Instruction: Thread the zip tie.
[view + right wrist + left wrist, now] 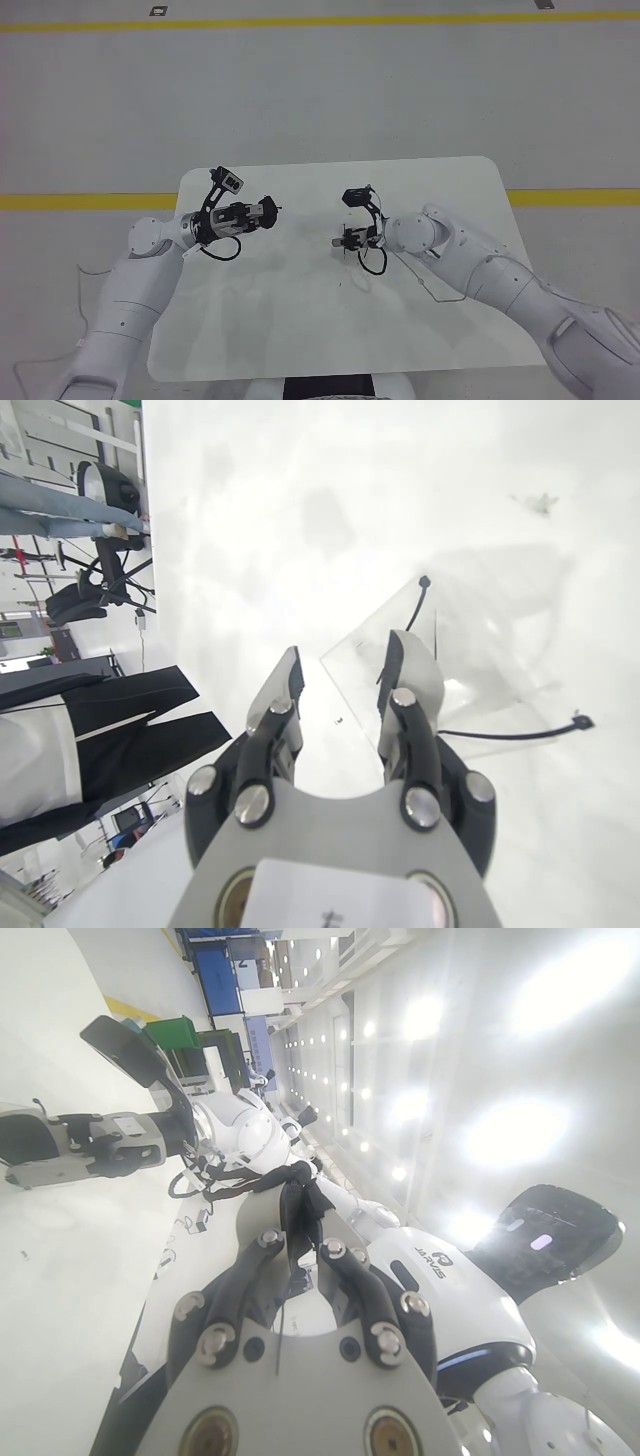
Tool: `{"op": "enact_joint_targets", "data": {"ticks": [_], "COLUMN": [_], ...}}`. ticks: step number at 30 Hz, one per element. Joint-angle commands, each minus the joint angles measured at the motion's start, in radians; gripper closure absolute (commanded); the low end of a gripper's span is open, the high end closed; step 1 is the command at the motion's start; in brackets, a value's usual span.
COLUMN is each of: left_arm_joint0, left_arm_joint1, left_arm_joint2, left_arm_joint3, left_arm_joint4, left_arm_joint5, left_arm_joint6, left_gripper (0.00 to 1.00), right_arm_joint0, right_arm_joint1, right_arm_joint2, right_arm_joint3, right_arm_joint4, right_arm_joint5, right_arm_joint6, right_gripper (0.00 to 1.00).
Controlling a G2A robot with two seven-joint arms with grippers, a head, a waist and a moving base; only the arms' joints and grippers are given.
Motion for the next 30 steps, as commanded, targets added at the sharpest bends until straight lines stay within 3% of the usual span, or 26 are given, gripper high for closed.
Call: {"op": "enact_joint_targets", "data": {"ticks": [1,7,12,20,30], "left_arm_joint0": [0.000,0.000,0.000,0.000,0.000], "left_arm_joint1": [0.000,0.000,0.000,0.000,0.000], "left_arm_joint2": [0.000,0.000,0.000,0.000,0.000], "left_arm_joint3": [0.000,0.000,0.000,0.000,0.000], "left_arm_joint4": [0.000,0.000,0.000,0.000,0.000], "left_arm_joint5": [0.000,0.000,0.000,0.000,0.000], "left_arm_joint6": [0.000,0.000,0.000,0.000,0.000], "left_gripper": [1.00,1.00,1.00,1.00,1.00], "right_arm_joint0": [-0.009,-0.031,-0.046,-0.055,-0.052], "right_arm_joint1": [0.001,0.005,0.004,-0.012,-0.042], "right_arm_joint2": [0.010,0.039,0.059,0.074,0.081], "right_arm_joint3": [-0.005,-0.019,-0.026,-0.015,0.015], "right_arm_joint4": [-0.009,-0.049,-0.071,-0.101,-0.144], "right_arm_joint5": [0.002,0.028,0.040,0.055,0.077], "right_arm_joint6": [0.002,0.008,0.014,0.023,0.030], "right_gripper": [0.84,0.93,0.93,0.84,0.81]}}
